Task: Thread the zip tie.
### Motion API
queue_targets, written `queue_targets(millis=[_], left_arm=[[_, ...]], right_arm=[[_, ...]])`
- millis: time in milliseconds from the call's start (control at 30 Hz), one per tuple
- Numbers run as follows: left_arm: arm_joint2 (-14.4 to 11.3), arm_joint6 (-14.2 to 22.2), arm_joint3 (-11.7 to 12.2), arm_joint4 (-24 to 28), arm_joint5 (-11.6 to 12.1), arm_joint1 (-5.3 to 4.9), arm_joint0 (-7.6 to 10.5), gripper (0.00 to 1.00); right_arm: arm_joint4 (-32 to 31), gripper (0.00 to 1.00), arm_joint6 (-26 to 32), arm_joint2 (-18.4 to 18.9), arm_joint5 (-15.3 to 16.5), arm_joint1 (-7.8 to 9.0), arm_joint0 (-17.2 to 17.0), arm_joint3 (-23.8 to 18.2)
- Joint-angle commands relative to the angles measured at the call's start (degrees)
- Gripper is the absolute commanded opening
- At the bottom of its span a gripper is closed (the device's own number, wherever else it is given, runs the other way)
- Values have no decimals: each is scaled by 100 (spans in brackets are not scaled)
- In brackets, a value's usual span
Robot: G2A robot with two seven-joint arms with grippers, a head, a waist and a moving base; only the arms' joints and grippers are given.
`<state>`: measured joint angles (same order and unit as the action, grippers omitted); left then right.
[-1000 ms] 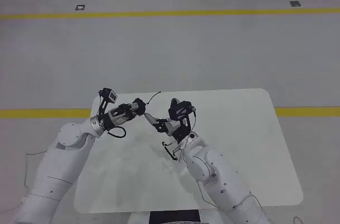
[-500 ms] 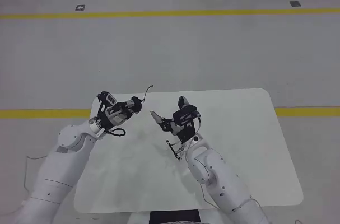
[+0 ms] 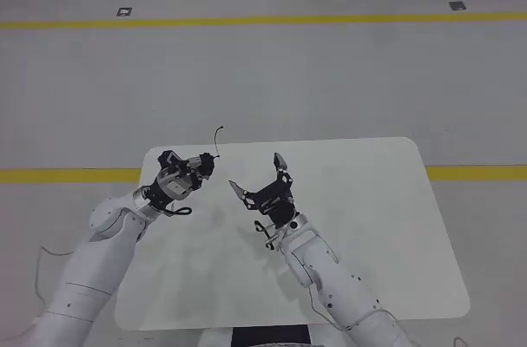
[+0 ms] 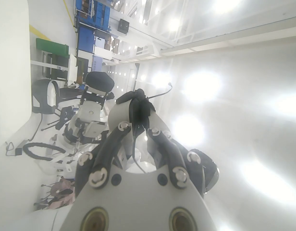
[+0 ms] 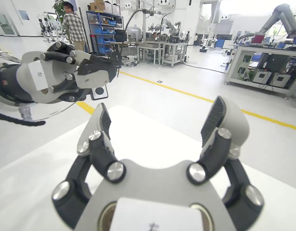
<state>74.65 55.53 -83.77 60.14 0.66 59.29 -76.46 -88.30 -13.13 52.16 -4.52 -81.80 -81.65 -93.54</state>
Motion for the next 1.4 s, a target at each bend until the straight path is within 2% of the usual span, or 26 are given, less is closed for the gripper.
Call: queue_targets(millis=[0,67,133,167,300,367,500,533,567,633,667,733,900,1000,1167,1367], left_arm=[[-1,-7,1,-8,4,0,-1,0],[-1,-7,1,-8,4,0,-1,0],[-36,-173,-41,67,-92,13,-29,0],[-67,-197,-77,369,-233,34,-72,0],[-80,-211,-148,974,-557,68,-152,0],[-73,-223,-178,960,-585,68,-184,0],[-85,-161,-212,1265,-694,90,-289,0],[-86,-144,-217,1358,-727,97,-309,0],[-83,-152,-213,1378,-713,101,-323,0],[-98,-143,-226,1444,-716,112,-353,0],[-98,-143,-226,1444,-716,112,-353,0],[-98,-143,-226,1444,-716,112,-353,0],[-98,-143,-226,1444,-716,112,-353,0],[-98,-143,-226,1444,-716,112,-353,0],[-98,-143,-226,1444,-716,112,-353,0],[-98,-143,-226,1444,-716,112,-353,0]], right_arm=[[2,100,6,2,2,1,0,-3],[2,100,6,2,2,1,0,-3],[24,100,-13,5,9,0,-11,-18],[12,100,-77,7,-37,-4,-20,-30],[-165,100,-216,-125,-197,-16,88,20],[-165,100,-321,-206,-295,-15,180,103],[-165,100,-432,-388,-387,-14,342,273],[-165,98,-473,-424,-411,-19,378,299],[-165,81,-499,-453,-421,-26,399,313],[-165,63,-530,-524,-428,-45,468,364],[-165,49,-546,-556,-436,-56,490,387],[-165,43,-566,-627,-461,-79,570,472],[-165,40,-558,-739,-518,-122,687,594],[-165,33,-578,-779,-525,-140,718,642],[-165,28,-622,-805,-541,-160,740,673],[-165,26,-727,-839,-542,-175,776,677]])
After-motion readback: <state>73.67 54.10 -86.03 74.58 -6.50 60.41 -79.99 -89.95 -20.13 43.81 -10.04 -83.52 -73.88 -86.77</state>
